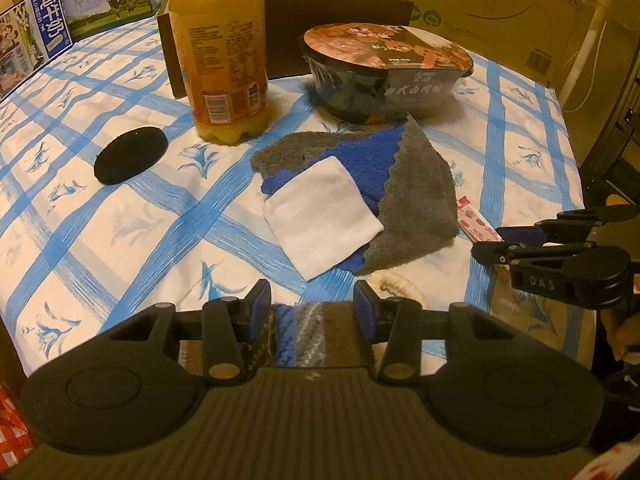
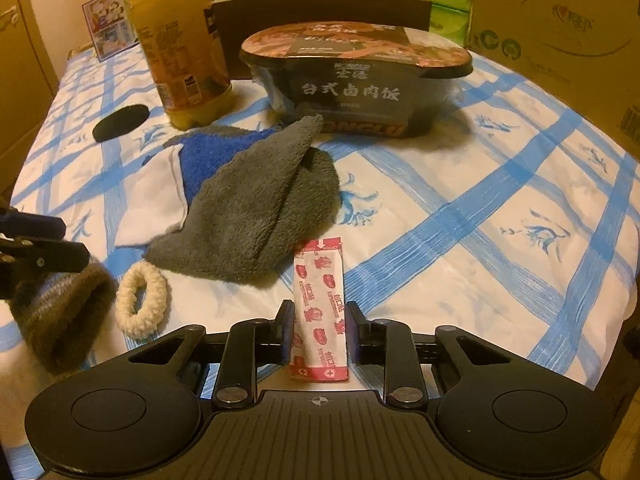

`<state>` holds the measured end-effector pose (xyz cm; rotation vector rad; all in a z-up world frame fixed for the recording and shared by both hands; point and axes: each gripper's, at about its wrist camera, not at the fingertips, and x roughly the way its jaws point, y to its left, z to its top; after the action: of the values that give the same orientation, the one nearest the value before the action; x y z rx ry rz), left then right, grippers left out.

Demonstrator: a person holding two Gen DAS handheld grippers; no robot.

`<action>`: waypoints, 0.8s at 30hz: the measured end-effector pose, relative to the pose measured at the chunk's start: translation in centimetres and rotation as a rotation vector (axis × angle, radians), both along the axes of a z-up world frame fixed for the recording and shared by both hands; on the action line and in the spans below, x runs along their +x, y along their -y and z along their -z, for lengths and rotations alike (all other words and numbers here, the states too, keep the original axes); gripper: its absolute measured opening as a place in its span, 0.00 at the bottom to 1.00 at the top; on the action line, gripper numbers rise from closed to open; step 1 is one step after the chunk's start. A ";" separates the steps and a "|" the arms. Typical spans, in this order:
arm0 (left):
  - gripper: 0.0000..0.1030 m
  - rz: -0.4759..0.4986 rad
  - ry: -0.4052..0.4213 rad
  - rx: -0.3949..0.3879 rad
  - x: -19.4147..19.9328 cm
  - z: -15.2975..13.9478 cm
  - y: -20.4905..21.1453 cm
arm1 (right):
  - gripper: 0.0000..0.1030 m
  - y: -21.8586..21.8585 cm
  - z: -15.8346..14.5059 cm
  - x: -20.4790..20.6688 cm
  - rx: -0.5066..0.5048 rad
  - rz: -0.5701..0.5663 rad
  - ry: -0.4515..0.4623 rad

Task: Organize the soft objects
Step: 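Grasp the red-and-white bandage packet with the right tool while the left tool reaches the white cloth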

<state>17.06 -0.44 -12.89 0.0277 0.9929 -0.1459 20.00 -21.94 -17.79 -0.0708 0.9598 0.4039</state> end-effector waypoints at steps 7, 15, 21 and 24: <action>0.42 0.037 0.017 0.002 0.9 0.3 0.8 | 0.25 1.0 -1.0 0.1 0.036 0.034 0.001; 0.42 0.123 0.032 0.136 2.7 2.5 2.7 | 0.25 1.8 -1.3 0.1 0.058 0.062 -0.006; 0.41 0.214 0.044 0.221 3.2 4.1 3.6 | 0.25 2.2 -1.1 0.4 0.062 0.082 -0.019; 0.41 0.231 0.060 0.222 3.5 4.2 3.8 | 0.25 2.4 -0.9 0.5 0.060 0.088 -0.021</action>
<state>20.56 -4.24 -17.07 0.3488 0.9406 -0.2443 20.52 -24.31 -16.86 0.0299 0.9668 0.3527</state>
